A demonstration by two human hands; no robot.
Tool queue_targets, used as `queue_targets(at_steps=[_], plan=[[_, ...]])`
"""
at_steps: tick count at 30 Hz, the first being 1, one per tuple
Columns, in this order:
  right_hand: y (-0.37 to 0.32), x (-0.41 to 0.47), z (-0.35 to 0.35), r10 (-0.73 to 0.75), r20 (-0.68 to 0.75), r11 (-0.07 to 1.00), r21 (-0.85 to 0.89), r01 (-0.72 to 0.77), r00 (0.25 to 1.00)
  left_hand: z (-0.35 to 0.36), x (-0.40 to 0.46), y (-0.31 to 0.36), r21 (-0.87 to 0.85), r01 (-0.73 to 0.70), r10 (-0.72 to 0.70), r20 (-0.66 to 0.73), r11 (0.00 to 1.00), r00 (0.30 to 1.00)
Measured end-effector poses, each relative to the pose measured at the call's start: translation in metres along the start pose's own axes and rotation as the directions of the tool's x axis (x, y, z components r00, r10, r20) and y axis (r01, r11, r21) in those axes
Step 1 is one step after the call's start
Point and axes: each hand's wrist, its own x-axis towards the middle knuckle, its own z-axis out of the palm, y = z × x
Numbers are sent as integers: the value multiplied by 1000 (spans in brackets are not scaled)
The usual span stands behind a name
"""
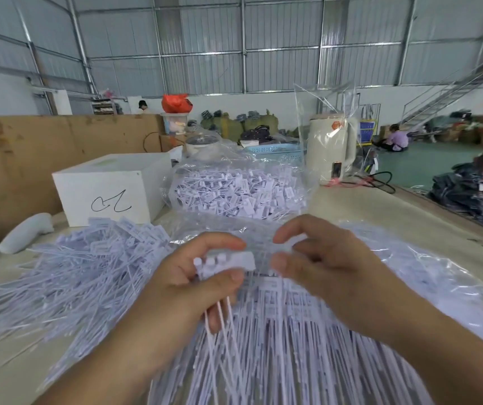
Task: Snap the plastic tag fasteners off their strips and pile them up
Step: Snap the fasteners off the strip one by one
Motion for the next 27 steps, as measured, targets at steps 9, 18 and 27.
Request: queue_targets(at_steps=[9,18,27], plan=[[3,-1,17,-34,203,995,-80,52,979,2,-5,7,132,82,-127,380,988,916],[-3,0,3,-12,225,902,-418,108,974,-1,-1,2,-75,155,-119,350,985,929],[-3,-4,3,-166,54,880,-443,172,985,0,3,-4,-9,35,-33,171,999,985]])
